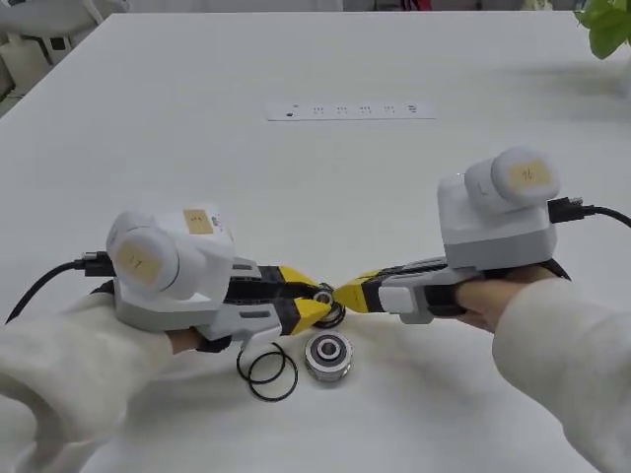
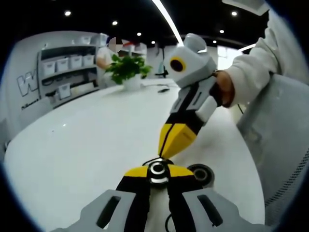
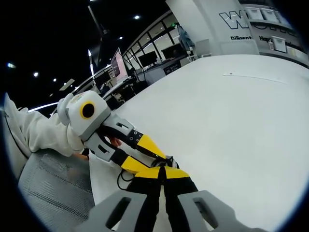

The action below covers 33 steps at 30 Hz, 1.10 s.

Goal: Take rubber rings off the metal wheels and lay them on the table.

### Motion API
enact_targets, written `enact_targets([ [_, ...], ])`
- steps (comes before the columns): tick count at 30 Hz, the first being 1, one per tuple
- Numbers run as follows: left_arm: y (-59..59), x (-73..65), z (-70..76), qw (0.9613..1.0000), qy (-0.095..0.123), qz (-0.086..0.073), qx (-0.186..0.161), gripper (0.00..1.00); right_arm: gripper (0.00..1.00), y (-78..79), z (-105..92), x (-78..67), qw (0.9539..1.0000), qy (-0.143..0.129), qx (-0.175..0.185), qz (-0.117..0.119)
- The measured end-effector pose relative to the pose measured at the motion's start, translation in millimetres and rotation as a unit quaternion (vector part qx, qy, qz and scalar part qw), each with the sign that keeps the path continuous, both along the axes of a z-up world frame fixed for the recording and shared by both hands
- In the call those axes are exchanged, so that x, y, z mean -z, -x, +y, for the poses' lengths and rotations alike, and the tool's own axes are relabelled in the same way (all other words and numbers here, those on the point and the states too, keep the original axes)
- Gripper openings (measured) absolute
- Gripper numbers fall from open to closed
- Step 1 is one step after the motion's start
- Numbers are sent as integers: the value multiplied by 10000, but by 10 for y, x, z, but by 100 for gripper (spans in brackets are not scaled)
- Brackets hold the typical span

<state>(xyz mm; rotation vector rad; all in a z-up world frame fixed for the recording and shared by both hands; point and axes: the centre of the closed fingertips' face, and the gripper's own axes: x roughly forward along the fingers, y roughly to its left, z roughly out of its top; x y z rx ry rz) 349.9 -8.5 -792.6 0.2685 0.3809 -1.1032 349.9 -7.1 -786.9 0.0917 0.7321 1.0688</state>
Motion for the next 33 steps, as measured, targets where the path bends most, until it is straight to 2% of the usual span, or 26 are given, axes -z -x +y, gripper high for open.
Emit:
enact_targets([
  [2,-3,2,3,10000,-1,-5,0,14,0,13,23,-27,10000,-86,-42,10],
  [3,-4,3,4,10000,-6,-9,2,14,0,-18,75,-125,9992,-396,30,-50],
  [4,-5,3,4,10000,-9,-14,3,14,0,-16,51,-123,9994,-353,50,22],
  [7,-8,5,7,10000,-21,-35,5,14,0,-26,23,-76,9998,-188,37,-38],
  [10,-12,7,9,10000,-19,-34,-16,14,0,-9,6,-33,9998,-169,54,62],
  [19,-15,8,9,9999,-94,-15,-39,14,0,-10,-11,-30,9999,-110,50,63],
  [24,-17,6,17,9999,-116,78,-77,14,0,-29,-34,-29,9999,-99,79,73],
  [33,19,-22,12,9993,-362,-49,67,16,0,-39,-41,-35,10000,-46,61,42],
])
